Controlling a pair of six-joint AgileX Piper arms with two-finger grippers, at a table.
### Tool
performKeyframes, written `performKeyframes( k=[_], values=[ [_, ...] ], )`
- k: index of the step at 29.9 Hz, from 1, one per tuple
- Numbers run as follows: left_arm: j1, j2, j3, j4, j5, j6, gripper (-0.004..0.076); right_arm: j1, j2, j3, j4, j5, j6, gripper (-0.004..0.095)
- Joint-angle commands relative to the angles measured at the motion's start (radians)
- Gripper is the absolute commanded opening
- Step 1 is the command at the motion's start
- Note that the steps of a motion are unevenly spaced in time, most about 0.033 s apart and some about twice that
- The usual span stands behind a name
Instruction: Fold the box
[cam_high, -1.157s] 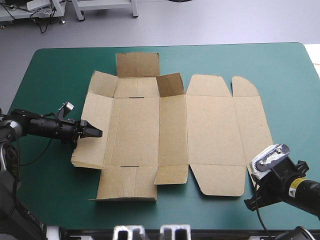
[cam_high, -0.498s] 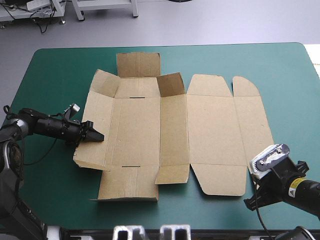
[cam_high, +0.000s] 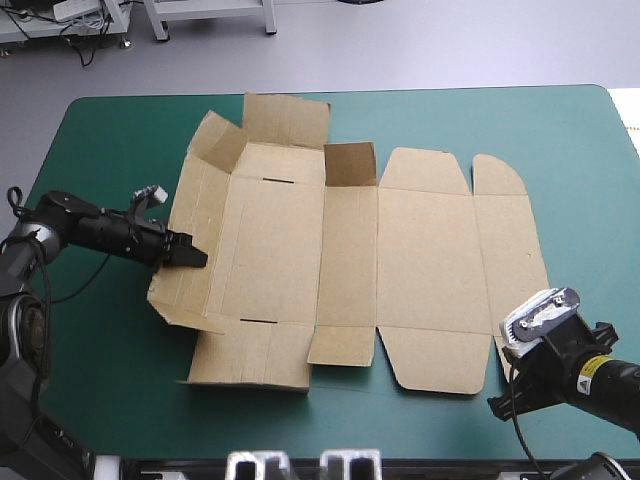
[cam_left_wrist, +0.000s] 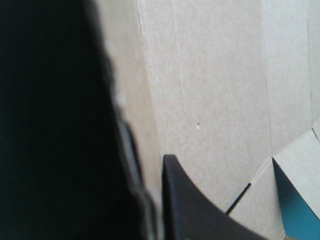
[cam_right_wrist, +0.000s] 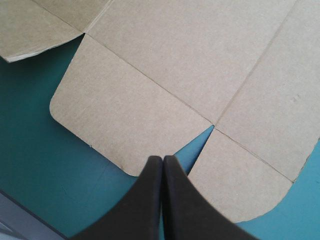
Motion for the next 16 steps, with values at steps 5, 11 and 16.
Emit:
performKeyframes(
  k=[5,11,16],
  values=[
    [-0.178,-0.194,-0.317,0.091,0.094,-0.098,-0.0009,0.003,0.000,-0.023,0.003,-0.073,-0.008,-0.0024],
    [-0.389,-0.230,-0.582,0.371,0.090,-0.250,-0.0010,0.003,0.000,-0.023,0.003,-0.165,-0.016,-0.0024],
    [-0.597,-0.238,-0.715,0.600,0.090,-0.172,-0.0010,0.003,0.000,-0.047,-0.006,-0.280,-0.016,-0.0025]
  ],
)
